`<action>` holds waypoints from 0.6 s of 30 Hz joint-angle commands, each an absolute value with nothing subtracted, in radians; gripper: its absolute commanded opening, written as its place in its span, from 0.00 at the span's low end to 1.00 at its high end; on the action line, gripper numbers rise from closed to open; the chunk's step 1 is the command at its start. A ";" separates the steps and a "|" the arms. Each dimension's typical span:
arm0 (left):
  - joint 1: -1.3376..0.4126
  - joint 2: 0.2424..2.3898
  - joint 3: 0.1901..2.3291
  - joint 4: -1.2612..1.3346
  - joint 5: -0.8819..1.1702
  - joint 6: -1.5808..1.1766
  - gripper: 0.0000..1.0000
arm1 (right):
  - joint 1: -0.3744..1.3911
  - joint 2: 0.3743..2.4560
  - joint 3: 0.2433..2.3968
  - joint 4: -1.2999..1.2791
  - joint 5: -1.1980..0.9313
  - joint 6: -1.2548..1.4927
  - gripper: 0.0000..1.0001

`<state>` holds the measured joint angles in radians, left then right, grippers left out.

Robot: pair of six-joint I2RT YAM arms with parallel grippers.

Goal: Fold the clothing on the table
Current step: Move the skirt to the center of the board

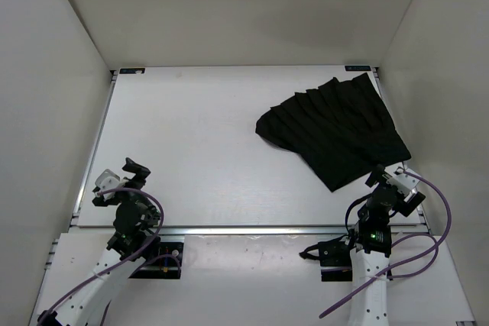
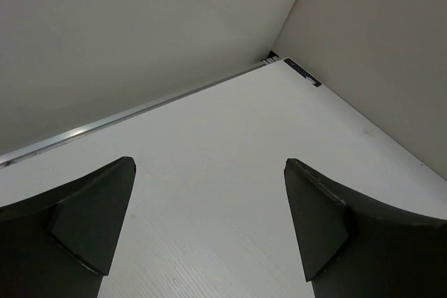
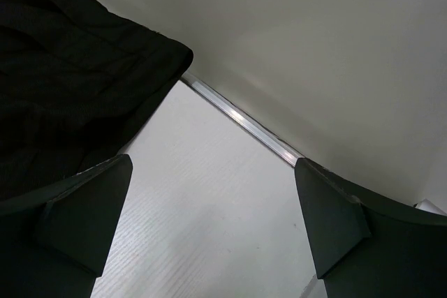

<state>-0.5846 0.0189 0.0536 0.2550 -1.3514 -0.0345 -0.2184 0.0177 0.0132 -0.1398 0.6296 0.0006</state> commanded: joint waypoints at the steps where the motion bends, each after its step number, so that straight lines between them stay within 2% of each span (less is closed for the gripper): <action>1: -0.594 0.032 -0.150 0.264 -1.354 -0.029 0.98 | -0.224 0.015 -0.029 -0.075 0.647 0.015 0.99; 18: -0.591 0.031 -0.149 0.267 -1.347 -0.034 0.99 | -0.221 0.012 -0.029 -0.081 0.646 0.009 0.99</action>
<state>-0.5915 0.0189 0.0536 0.2600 -1.3533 -0.0319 -0.2184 0.0177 0.0132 -0.1390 0.6296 0.0006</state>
